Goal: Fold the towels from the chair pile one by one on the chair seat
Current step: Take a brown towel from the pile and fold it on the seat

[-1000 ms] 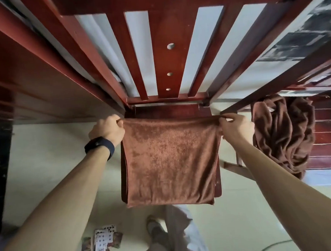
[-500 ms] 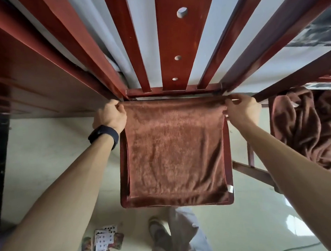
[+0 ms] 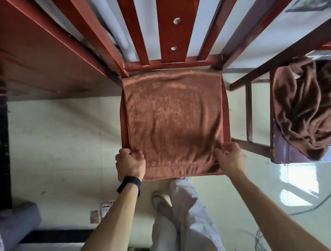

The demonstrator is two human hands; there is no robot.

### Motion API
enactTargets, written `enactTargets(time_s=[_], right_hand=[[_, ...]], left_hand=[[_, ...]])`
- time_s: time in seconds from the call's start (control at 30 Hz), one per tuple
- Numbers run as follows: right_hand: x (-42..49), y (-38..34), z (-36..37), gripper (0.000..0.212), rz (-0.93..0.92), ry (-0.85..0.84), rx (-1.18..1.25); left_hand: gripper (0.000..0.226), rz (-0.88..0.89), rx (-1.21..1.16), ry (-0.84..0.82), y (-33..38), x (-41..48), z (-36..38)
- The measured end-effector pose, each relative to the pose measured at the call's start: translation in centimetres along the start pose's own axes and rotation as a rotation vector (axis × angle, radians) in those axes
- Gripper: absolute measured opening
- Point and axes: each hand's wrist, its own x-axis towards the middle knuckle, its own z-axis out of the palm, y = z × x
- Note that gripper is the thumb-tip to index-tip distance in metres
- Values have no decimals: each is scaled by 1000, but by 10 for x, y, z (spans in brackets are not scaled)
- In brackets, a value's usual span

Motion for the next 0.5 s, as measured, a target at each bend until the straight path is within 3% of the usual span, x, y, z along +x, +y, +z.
enactTargets(time_s=[0.27,0.5], right_hand=[[-11,21,15,31,-34,102,-52],[-13,36,17,24,-38,119,-79]], left_hand=[[26,102,11,108,-30,-12,4],[22,80,26,85,-53,-22,-4]])
